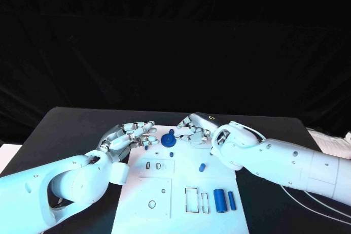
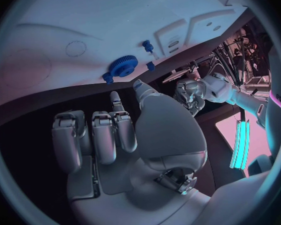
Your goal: Assemble the parts on the task board
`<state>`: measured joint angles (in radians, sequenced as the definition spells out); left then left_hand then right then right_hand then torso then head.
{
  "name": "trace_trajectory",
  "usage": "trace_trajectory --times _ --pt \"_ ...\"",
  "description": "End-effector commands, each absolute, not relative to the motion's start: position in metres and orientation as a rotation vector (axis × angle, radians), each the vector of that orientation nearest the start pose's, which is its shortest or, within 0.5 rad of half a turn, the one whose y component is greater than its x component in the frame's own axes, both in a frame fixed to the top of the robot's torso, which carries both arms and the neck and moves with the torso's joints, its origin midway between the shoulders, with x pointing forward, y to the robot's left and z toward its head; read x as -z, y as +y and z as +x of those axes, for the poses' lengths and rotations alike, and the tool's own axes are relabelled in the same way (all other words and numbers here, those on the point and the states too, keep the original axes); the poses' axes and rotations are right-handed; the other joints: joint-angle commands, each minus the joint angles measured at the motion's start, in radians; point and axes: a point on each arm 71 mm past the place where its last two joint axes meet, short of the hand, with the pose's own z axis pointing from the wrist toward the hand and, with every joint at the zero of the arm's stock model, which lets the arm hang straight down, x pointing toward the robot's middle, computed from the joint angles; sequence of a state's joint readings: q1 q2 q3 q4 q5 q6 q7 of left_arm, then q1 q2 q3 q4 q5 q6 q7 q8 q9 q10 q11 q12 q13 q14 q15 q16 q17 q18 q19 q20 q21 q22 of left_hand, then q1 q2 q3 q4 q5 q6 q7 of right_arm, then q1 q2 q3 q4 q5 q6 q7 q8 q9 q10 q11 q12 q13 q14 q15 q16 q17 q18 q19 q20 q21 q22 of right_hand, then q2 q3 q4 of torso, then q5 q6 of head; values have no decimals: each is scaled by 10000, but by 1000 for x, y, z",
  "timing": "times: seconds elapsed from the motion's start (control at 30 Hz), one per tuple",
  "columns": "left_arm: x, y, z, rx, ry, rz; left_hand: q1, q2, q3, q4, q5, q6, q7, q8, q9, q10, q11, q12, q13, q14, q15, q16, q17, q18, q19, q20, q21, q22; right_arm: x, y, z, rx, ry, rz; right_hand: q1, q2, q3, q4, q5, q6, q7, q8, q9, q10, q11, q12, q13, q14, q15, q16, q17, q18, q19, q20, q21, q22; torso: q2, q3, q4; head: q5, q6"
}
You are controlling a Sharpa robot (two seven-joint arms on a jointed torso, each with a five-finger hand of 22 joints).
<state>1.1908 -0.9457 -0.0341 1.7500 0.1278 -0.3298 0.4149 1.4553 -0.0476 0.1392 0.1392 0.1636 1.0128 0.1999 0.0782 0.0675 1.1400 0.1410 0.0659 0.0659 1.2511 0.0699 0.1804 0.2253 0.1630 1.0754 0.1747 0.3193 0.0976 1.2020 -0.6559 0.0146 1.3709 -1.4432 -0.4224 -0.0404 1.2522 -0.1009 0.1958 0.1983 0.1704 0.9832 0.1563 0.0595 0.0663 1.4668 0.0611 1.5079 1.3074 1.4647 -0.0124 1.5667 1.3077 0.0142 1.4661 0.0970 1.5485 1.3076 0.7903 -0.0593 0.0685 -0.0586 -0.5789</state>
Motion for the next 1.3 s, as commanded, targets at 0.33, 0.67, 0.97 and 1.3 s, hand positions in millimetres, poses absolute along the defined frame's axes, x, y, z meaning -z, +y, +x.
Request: trace_trajectory --times 0.33,0.67,0.97,1.3 --pt "164 196 446 17039 14143 -12397 138 45 99 -79 -18 22 62 -52 1 -80 -8 -26 -8 -29 38 -70 29 193 29 21 -65 -15 152 -248 505 -8923 15416 705 840 -288 -198 -870 -34 109 -53 67 29 770 35 -4 2305 1025 56 -25 2475 -4 705 37 -35 2044 -97 105 -279 -59 75" --pt "165 196 448 17036 14144 -12398 148 43 120 -93 -19 35 57 -50 4 -70 -13 -22 -6 -27 35 -79 35 194 30 18 -66 -17 160 -292 502 -7729 15732 948 915 -328 -267 -970 -61 122 -56 58 26 780 31 17 2316 1024 51 -27 2472 -5 707 31 -34 2048 -114 136 -333 -89 51" --pt "165 196 448 17029 14147 -12404 148 43 120 -93 -19 35 57 -50 4 -70 -13 -22 -6 -27 35 -79 35 194 30 18 -66 -17 178 -302 503 -7116 16057 924 948 -341 -300 -1013 -75 119 -58 53 24 775 29 4 2310 1022 49 -31 2461 -3 702 29 -39 2039 -112 128 -318 -91 20" --pt "165 195 448 17036 14154 -12404 148 43 120 -93 -19 35 57 -50 4 -70 -13 -22 -6 -27 35 -79 35 194 30 18 -66 -17 191 -302 509 -6774 16205 862 1010 -309 -306 -1066 -74 122 -58 52 22 778 27 9 2313 1025 47 -26 2475 -2 699 26 -42 2034 -117 117 -316 -48 -6"
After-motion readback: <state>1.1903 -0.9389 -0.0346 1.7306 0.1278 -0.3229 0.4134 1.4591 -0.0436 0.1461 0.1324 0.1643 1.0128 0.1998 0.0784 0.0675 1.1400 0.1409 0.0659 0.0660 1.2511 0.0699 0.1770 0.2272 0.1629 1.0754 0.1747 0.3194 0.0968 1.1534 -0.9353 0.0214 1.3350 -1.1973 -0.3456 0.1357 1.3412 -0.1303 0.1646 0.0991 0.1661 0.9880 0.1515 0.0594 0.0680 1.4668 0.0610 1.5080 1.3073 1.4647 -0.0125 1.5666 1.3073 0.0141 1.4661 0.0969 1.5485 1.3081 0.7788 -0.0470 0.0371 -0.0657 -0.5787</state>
